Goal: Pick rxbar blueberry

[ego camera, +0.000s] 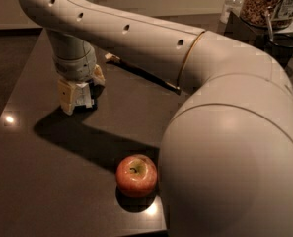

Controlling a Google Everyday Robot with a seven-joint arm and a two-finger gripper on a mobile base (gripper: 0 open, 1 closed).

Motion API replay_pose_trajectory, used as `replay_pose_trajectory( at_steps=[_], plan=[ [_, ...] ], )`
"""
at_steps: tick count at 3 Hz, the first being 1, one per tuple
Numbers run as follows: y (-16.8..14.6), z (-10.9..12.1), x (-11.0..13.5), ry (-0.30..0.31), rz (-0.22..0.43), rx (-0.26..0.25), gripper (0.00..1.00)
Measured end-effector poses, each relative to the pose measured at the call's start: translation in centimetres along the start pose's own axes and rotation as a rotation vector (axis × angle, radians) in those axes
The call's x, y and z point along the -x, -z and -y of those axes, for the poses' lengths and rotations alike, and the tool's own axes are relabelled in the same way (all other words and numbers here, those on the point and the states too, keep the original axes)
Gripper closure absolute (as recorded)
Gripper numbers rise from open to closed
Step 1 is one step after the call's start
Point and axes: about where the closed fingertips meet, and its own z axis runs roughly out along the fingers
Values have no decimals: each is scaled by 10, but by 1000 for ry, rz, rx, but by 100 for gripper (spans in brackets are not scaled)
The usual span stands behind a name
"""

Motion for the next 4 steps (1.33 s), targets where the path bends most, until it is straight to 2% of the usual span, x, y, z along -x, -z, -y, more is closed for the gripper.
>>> replay_pose_trajectory(
  at_steps=[2, 3, 4],
  plan=[
    [7, -1, 8, 39, 22, 40, 71],
    [22, -6, 10, 90, 41, 55, 95],
    [40, -12, 8, 145, 67, 60, 100]
  ],
)
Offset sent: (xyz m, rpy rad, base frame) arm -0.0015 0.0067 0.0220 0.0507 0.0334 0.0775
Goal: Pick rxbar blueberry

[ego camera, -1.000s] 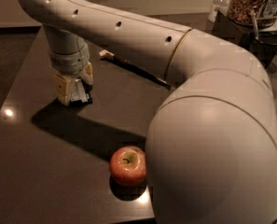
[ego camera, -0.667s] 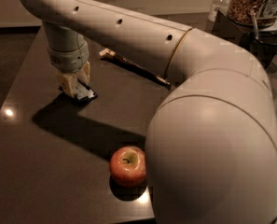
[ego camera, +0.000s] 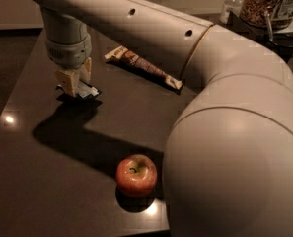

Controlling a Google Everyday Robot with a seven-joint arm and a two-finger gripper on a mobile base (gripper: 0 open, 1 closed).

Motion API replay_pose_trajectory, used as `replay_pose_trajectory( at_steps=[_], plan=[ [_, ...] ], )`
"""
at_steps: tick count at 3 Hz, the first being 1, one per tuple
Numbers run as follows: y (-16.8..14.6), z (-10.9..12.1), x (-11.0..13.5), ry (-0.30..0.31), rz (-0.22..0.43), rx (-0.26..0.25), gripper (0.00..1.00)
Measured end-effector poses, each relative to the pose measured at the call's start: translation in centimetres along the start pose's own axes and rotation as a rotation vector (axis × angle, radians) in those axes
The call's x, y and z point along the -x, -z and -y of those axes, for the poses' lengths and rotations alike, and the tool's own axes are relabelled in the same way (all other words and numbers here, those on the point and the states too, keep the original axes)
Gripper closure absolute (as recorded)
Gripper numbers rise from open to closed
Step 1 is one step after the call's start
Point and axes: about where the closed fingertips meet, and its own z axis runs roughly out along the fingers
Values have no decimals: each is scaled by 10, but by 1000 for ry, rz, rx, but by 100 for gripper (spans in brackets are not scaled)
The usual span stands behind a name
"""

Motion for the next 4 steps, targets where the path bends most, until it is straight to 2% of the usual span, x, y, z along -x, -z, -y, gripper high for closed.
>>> replay_pose_trajectory(
  at_steps=[2, 4],
  plan=[
    [42, -12, 8, 111, 60, 21, 100],
    [64, -18, 25, 180, 134, 72, 100]
  ],
)
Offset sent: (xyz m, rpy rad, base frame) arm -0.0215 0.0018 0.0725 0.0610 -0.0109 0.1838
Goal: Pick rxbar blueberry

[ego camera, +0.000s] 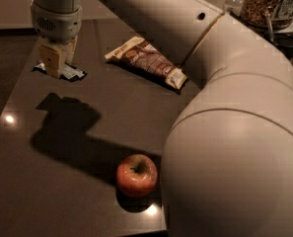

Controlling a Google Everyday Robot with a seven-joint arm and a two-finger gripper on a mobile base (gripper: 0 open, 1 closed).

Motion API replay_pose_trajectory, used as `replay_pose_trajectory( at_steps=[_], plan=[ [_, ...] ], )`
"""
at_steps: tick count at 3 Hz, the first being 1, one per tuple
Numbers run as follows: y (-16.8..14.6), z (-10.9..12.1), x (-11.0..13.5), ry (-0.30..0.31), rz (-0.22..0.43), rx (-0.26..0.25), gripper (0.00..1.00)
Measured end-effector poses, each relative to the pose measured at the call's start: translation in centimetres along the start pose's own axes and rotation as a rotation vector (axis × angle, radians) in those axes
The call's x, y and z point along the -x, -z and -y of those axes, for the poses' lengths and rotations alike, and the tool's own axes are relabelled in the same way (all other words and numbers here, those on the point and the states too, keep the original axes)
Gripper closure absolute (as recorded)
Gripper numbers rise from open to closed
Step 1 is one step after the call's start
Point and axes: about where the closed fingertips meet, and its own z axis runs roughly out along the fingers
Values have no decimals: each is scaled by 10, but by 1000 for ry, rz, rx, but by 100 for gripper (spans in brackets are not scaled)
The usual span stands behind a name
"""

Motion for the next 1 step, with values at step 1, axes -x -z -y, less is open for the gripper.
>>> replay_pose_trajectory(
  at_steps=[1],
  plan=[
    [-2, 1, 5, 1, 14, -5, 100]
  ],
)
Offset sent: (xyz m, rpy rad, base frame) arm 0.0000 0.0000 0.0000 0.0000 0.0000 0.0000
